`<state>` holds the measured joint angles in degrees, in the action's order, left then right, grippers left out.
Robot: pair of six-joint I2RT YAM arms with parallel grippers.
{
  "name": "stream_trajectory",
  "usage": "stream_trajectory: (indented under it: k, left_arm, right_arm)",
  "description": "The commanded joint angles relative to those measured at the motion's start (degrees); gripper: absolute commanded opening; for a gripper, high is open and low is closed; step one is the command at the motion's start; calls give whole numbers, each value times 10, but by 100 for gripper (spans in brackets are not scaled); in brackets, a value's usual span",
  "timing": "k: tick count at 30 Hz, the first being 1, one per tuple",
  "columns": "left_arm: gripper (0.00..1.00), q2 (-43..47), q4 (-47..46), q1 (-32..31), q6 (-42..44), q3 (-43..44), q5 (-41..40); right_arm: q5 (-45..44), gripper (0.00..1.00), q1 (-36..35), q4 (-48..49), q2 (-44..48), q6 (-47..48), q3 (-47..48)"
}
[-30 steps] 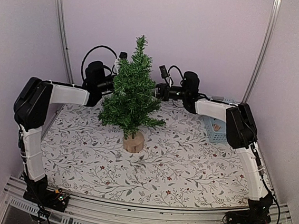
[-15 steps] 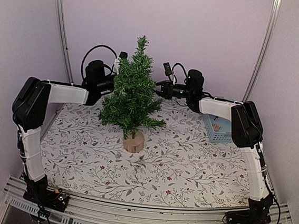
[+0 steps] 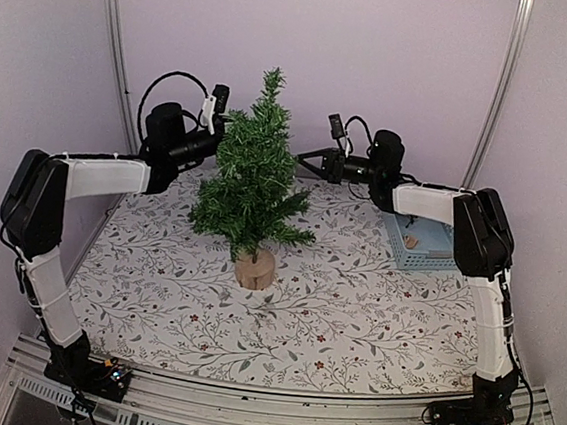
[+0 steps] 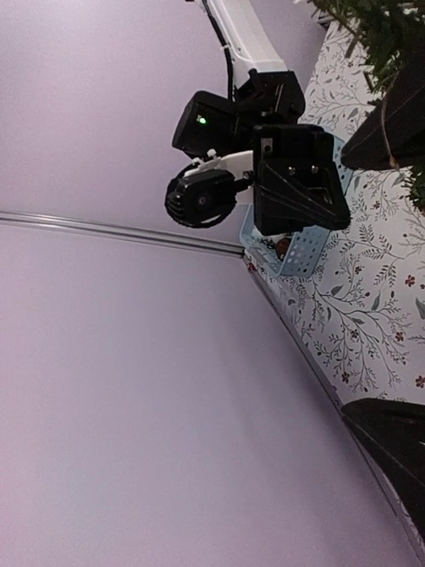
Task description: Decorate the small christmas tree
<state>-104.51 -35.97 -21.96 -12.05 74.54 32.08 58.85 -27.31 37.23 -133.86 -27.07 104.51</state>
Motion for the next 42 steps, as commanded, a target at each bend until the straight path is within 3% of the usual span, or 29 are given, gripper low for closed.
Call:
stream_trajectory:
  k: [1, 10, 15, 24, 31, 37, 42]
  left_arm:
    - [91, 20, 16, 12, 3, -18, -21]
    - [88, 35, 38, 25, 7, -22, -11]
    - [96, 41, 78, 27, 27, -11, 21]
    - [99, 68, 264, 44, 92, 34, 45]
    - [99, 65, 460, 71, 157, 120, 92]
    - [99, 63, 562, 107, 170, 153, 117]
    - [99, 90, 567, 122, 168, 124, 117]
  right_arm:
    - [-4, 0, -1, 22, 36, -2, -7]
    - [-10, 0, 2, 21, 60, 7, -39]
    - [-7, 9, 2, 21, 70, 10, -52]
    - [-8, 35, 5, 18, 89, 14, -74]
    - [-7, 55, 7, 13, 95, 18, -81]
    - [-8, 59, 9, 4, 103, 23, -86]
    - [-9, 59, 12, 0, 109, 26, -95]
